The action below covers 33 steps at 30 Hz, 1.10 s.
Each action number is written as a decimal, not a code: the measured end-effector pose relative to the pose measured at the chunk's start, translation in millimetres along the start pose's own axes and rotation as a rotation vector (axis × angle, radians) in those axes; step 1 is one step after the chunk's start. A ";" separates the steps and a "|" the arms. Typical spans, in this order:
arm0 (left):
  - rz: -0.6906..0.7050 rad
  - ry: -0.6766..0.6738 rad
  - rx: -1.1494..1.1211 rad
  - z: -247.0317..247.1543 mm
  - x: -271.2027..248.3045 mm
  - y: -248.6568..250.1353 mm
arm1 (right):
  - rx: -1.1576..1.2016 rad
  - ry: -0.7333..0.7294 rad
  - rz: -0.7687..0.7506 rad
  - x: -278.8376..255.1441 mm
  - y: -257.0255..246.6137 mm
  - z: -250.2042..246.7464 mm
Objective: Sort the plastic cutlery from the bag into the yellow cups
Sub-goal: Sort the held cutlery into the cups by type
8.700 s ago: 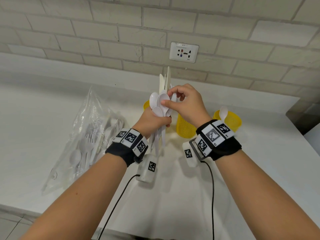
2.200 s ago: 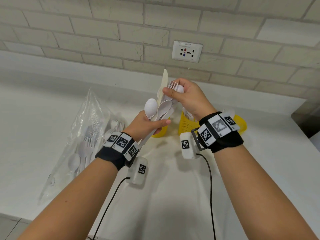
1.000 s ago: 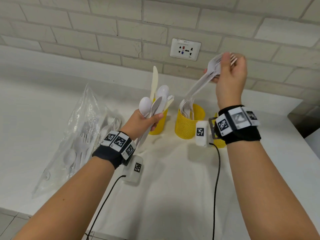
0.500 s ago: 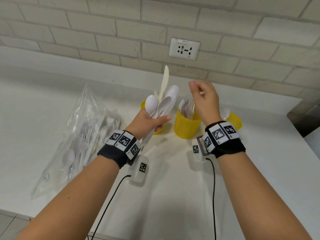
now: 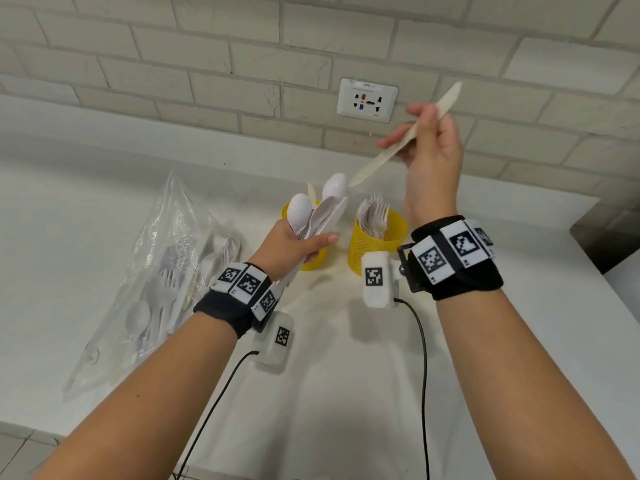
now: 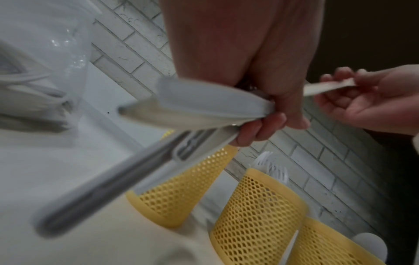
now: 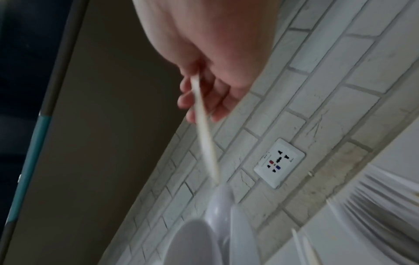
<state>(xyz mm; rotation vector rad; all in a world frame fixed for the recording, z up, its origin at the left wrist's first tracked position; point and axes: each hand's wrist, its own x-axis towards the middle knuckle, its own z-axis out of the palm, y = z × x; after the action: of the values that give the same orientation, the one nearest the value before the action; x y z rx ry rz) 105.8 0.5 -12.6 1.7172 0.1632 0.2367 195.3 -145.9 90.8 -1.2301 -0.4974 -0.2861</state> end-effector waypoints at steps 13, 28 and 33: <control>0.127 -0.011 -0.147 2.0 4.7 10.4 | -0.283 -0.420 0.514 -42.9 41.5 7.9; 0.130 0.021 -0.250 -3.4 2.6 16.1 | -0.142 -0.377 0.502 -43.8 40.4 19.3; 0.110 0.056 -0.198 -3.8 -0.2 15.6 | -0.148 -0.404 0.513 -50.7 36.0 26.7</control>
<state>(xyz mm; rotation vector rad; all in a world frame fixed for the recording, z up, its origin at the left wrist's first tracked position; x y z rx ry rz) 104.3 1.5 3.3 1.5254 0.0838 0.3709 163.0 -112.0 41.9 -1.5212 -0.4910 0.3750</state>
